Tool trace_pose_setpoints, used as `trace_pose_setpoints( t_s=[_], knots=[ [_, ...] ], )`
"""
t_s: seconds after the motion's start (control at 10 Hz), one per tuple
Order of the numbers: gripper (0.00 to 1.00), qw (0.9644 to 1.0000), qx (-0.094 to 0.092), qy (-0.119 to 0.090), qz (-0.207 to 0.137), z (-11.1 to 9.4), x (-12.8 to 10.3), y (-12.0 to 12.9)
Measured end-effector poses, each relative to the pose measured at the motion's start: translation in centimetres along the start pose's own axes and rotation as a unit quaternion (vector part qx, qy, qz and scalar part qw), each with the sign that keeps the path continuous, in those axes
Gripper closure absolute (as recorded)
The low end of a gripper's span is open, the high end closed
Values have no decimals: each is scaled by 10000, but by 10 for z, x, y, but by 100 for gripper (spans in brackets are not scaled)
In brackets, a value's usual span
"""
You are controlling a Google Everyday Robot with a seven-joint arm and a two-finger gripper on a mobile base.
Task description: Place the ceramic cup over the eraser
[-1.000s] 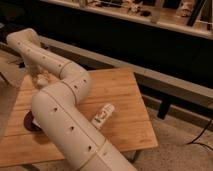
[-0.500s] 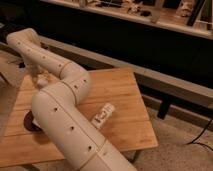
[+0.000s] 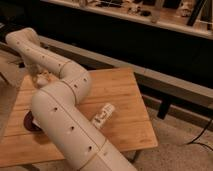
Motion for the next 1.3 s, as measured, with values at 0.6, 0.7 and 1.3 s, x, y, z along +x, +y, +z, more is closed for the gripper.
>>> trace_pose_setpoints(
  t_s=[0.6, 0.7, 1.3],
  knots=[
    [100, 9967, 726, 64, -352, -76, 35, 22],
    [100, 9968, 730, 60, -334, -77, 35, 21],
    [100, 9977, 668, -9, 110, -96, 55, 20]
  ],
)
